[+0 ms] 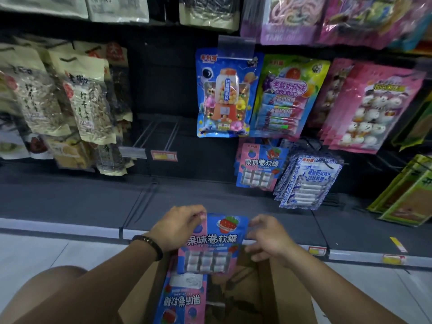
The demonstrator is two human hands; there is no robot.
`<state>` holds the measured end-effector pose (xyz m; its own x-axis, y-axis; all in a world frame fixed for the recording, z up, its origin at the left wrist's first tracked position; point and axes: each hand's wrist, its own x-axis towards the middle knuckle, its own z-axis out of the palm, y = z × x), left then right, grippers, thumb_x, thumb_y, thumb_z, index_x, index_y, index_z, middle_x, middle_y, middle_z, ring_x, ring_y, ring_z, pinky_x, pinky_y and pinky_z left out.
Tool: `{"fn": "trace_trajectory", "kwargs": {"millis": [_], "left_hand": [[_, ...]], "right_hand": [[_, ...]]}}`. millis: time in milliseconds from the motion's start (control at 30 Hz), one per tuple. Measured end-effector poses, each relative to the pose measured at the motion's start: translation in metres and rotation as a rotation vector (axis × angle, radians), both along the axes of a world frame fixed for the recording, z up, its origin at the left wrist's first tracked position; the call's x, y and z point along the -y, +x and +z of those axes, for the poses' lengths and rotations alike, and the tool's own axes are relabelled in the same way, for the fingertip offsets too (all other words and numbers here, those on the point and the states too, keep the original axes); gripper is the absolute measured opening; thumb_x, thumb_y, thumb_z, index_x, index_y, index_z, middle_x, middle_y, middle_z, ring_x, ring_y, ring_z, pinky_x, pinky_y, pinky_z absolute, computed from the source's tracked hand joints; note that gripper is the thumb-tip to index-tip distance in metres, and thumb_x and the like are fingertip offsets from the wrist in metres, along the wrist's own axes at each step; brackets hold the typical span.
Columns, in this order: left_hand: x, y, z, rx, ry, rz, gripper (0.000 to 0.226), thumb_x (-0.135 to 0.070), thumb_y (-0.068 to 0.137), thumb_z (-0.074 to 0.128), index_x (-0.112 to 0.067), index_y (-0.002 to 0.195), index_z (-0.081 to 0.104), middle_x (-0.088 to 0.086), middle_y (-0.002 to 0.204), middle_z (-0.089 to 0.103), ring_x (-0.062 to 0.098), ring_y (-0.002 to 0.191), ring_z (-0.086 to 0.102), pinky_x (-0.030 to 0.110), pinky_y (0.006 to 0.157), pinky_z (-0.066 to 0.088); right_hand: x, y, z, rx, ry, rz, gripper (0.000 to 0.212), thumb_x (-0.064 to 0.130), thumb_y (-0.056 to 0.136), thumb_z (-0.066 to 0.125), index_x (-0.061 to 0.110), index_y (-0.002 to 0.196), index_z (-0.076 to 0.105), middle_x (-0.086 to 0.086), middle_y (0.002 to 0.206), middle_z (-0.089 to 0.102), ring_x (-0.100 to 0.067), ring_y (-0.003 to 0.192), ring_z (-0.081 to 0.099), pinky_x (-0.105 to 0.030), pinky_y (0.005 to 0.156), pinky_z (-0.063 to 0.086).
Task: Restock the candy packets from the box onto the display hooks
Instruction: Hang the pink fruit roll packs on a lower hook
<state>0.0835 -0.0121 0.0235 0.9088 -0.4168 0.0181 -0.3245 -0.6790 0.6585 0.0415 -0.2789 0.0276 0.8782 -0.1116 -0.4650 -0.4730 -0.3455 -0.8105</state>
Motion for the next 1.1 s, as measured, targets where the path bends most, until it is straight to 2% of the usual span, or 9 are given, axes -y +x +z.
{"fn": "trace_trajectory", "kwargs": {"millis": [133,200,267,367,467,700,833,967,1100], "left_hand": [[0.01,0.004,0.004,-0.05,-0.104,0.012,0.019,-0.037,0.108,0.052,-0.029,0.093,0.062,-0.003,0.092,0.073,0.018,0.088,0.073,0.043,0.073,0.062],[0.015,0.009,0.009,-0.058,-0.129,0.002,0.018,-0.034,0.107,0.055,-0.028,0.093,0.065,-0.006,0.093,0.074,0.013,0.091,0.073,0.039,0.077,0.062],[0.02,0.016,0.015,-0.055,-0.147,-0.001,0.018,-0.032,0.107,0.057,-0.028,0.092,0.067,-0.007,0.092,0.075,0.01,0.089,0.074,0.035,0.074,0.061],[0.032,0.029,0.021,-0.035,-0.141,-0.005,0.018,-0.03,0.105,0.06,-0.028,0.09,0.069,-0.009,0.088,0.076,0.006,0.083,0.073,0.028,0.07,0.057],[0.048,0.046,0.027,-0.064,-0.169,-0.021,0.022,-0.029,0.104,0.063,-0.027,0.083,0.071,-0.009,0.083,0.077,0.003,0.075,0.072,0.019,0.065,0.053],[0.097,0.094,0.021,-0.07,-0.152,-0.013,0.022,-0.038,0.1,0.067,-0.028,0.083,0.075,-0.007,0.079,0.078,0.011,0.074,0.074,0.027,0.069,0.055],[0.134,0.125,0.019,-0.008,-0.113,-0.022,0.025,-0.035,0.099,0.067,-0.028,0.075,0.072,-0.007,0.068,0.071,-0.003,0.06,0.058,0.017,0.063,0.045],[0.161,0.155,0.02,-0.029,-0.146,0.013,0.022,-0.037,0.099,0.068,-0.024,0.083,0.076,-0.021,0.068,0.07,-0.008,0.064,0.059,0.011,0.066,0.046],[0.183,0.179,0.021,-0.003,-0.201,0.048,0.015,-0.042,0.094,0.073,-0.038,0.08,0.078,-0.02,0.083,0.076,-0.01,0.077,0.066,0.009,0.073,0.047]], "right_hand": [[0.01,0.003,0.007,0.185,0.023,0.19,0.023,0.021,0.096,0.078,0.023,0.117,0.068,-0.005,0.101,0.08,-0.027,0.067,0.074,-0.033,0.051,0.05],[0.011,0.007,0.011,0.262,-0.003,0.187,0.01,0.028,0.1,0.073,0.021,0.108,0.073,0.0,0.092,0.08,-0.026,0.063,0.072,-0.031,0.049,0.048],[0.015,0.013,0.015,0.289,0.002,0.14,0.016,0.028,0.104,0.067,0.014,0.101,0.074,0.001,0.082,0.079,-0.025,0.06,0.071,-0.032,0.05,0.049],[0.024,0.026,0.02,0.303,0.051,0.097,0.02,0.024,0.104,0.066,0.006,0.102,0.073,-0.006,0.089,0.081,-0.028,0.059,0.072,-0.034,0.05,0.052],[0.037,0.044,0.024,0.349,0.081,0.083,0.017,0.02,0.104,0.066,0.004,0.1,0.069,-0.011,0.089,0.081,-0.03,0.058,0.073,-0.029,0.041,0.043],[0.082,0.093,0.022,0.409,0.037,0.055,0.018,0.018,0.104,0.067,0.007,0.09,0.069,-0.011,0.084,0.08,-0.032,0.054,0.072,-0.027,0.038,0.043],[0.11,0.123,0.011,0.473,0.024,0.006,0.022,0.016,0.104,0.067,0.005,0.084,0.067,-0.01,0.076,0.076,-0.034,0.056,0.07,-0.044,0.048,0.057],[0.13,0.141,0.009,0.549,0.009,-0.11,0.019,0.016,0.104,0.066,0.008,0.088,0.069,-0.014,0.081,0.077,-0.03,0.051,0.069,-0.03,0.041,0.048],[0.147,0.156,0.01,0.613,-0.03,-0.18,0.017,0.024,0.103,0.069,0.021,0.086,0.073,0.002,0.083,0.078,-0.027,0.06,0.073,-0.049,0.065,0.061]]}}
